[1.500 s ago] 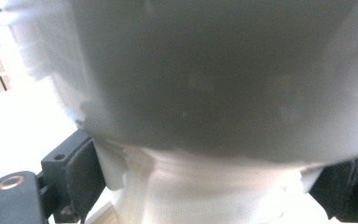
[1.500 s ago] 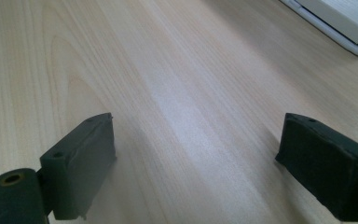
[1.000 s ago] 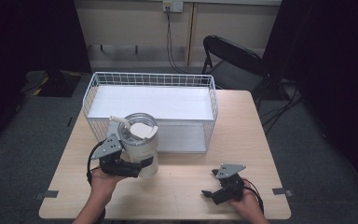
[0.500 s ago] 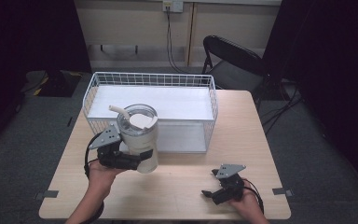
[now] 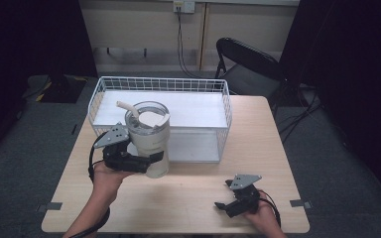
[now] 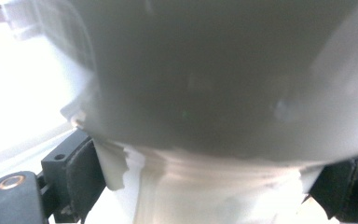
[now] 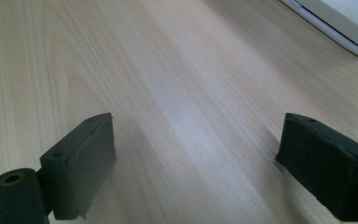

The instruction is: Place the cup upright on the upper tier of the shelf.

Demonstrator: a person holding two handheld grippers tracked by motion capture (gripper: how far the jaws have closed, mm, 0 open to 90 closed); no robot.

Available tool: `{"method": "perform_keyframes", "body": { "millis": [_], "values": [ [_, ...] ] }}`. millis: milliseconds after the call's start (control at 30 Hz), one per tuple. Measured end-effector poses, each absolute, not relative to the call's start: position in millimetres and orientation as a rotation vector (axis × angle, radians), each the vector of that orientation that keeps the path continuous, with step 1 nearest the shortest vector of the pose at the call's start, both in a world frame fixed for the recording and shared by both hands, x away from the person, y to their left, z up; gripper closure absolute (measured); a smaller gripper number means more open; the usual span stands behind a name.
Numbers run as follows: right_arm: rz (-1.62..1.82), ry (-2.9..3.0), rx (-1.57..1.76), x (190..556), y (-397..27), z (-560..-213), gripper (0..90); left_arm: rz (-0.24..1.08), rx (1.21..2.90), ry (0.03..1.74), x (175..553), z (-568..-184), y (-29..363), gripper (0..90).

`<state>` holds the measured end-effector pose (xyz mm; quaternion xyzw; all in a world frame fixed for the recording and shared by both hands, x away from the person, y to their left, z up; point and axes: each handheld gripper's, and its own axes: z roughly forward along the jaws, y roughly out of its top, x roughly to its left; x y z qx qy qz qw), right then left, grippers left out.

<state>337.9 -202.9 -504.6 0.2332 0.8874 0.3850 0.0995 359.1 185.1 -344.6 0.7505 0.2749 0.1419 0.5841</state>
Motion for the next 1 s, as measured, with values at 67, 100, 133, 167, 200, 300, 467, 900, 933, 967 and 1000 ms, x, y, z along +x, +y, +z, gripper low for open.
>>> {"method": "perform_keyframes", "body": {
  "millis": [67, 100, 133, 167, 200, 300, 467, 900, 933, 967, 1000],
  "values": [
    [1.138, 2.624, 0.69, 337.9, -202.9, -504.6, 10.2, 0.326, 1.755, 0.637, 360.2, -340.7, 184.8, 10.6],
    [1.138, 2.624, 0.69, 337.9, -202.9, -504.6, 10.2, 0.322, 1.752, 0.637, 360.6, -338.6, 184.4, 10.6],
    [1.138, 2.624, 0.689, 337.9, -202.9, -504.6, 10.2, 0.328, 1.75, 0.631, 361.3, -333.6, 183.4, 10.6],
    [1.138, 2.624, 0.689, 337.9, -202.9, -504.6, 10.2, 0.328, 1.75, 0.631, 361.3, -333.6, 183.4, 10.6],
    [1.138, 2.624, 0.69, 337.9, -202.9, -504.6, 10.2, 0.331, 1.758, 0.623, 362.1, -328.5, 183.3, 10.6],
    [1.138, 2.624, 0.69, 337.9, -202.9, -504.6, 10.2, 0.328, 1.76, 0.622, 362.9, -323.6, 182.4, 10.6],
    [1.139, 2.624, 0.689, 337.9, -202.9, -504.6, 10.2, 0.315, 1.779, 0.605, 364.0, -311.6, 179.0, 10.6],
    [1.139, 2.623, 0.69, 337.9, -202.9, -504.6, 10.2, 0.293, 1.785, 0.598, 370.1, -288.2, 173.2, 10.6],
    [1.139, 2.623, 0.69, 337.9, -202.9, -504.6, 10.2, 0.292, 1.788, 0.596, 371.9, -283.3, 172.3, 10.6],
    [1.139, 2.623, 0.69, 337.9, -202.9, -504.6, 10.2, 0.292, 1.788, 0.596, 371.9, -283.3, 172.3, 10.6],
    [1.139, 2.622, 0.689, 337.9, -202.9, -504.6, 10.2, 0.29, 1.789, 0.59, 372.7, -280.8, 172.0, 10.6]
  ]
}}
